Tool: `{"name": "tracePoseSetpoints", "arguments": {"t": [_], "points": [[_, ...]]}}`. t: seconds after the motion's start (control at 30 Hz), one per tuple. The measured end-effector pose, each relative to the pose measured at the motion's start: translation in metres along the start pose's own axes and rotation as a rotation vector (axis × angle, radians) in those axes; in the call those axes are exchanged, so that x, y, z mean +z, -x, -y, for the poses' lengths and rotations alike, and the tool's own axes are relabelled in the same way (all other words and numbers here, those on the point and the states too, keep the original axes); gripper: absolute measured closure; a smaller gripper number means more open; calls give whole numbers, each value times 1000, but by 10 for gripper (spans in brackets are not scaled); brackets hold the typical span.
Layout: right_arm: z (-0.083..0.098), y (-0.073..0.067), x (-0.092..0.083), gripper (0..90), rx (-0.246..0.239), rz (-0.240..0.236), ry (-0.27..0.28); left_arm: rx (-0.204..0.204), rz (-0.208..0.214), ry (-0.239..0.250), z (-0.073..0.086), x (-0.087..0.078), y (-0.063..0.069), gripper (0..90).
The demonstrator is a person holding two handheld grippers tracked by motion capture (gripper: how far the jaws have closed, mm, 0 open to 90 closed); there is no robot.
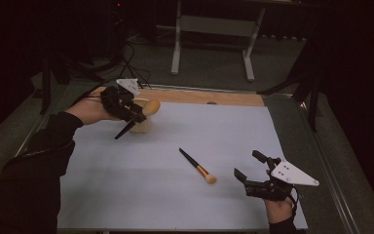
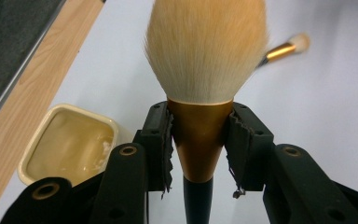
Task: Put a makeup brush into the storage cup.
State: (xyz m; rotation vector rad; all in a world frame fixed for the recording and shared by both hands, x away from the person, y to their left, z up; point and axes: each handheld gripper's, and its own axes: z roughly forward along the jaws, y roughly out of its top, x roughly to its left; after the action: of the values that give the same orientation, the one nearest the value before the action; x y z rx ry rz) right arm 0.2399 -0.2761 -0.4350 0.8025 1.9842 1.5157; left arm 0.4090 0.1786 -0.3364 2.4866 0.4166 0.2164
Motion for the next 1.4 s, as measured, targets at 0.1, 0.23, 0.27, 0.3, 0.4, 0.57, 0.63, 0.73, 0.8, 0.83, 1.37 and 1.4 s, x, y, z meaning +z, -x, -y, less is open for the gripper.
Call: {"name": "tracePoseSetpoints", "arguments": {"t": [0.1,0.23,0.27,0.3,0.4,0.57,0.63,0.73,0.8,0.83,1.37,1.4], "points": [[0,0,0,137,2,-1,-1,-1,-14,32,0,-8,-1,635],[0,0,1,137,3,-2,-3,-26,-20,84,-1,-19,-4,635],[0,0,1,137,2,-2,-2,-29,-30,105,-1,-21,-4,635],[0,0,1,137,3,-2,-3,-37,-29,122,-1,-24,-6,635],[0,0,1,137,2,-3,-3,-48,-50,142,-1,-29,-9,635],[0,0,1,137,3,-3,-2,-78,-89,185,2,-34,-14,635],[0,0,1,137,3,-3,-2,-88,-111,203,3,-35,-17,635],[0,0,2,137,3,-4,-4,-106,-140,231,5,-37,-20,636],[0,-1,2,137,3,-6,-4,-111,-167,251,6,-38,-22,635],[0,-1,2,137,2,-6,-4,-123,-158,270,7,-40,-23,635],[1,0,2,137,1,-9,-6,-170,-243,426,12,-41,-32,635],[1,0,2,137,1,-10,-6,-179,-251,452,13,-42,-33,635]]}}
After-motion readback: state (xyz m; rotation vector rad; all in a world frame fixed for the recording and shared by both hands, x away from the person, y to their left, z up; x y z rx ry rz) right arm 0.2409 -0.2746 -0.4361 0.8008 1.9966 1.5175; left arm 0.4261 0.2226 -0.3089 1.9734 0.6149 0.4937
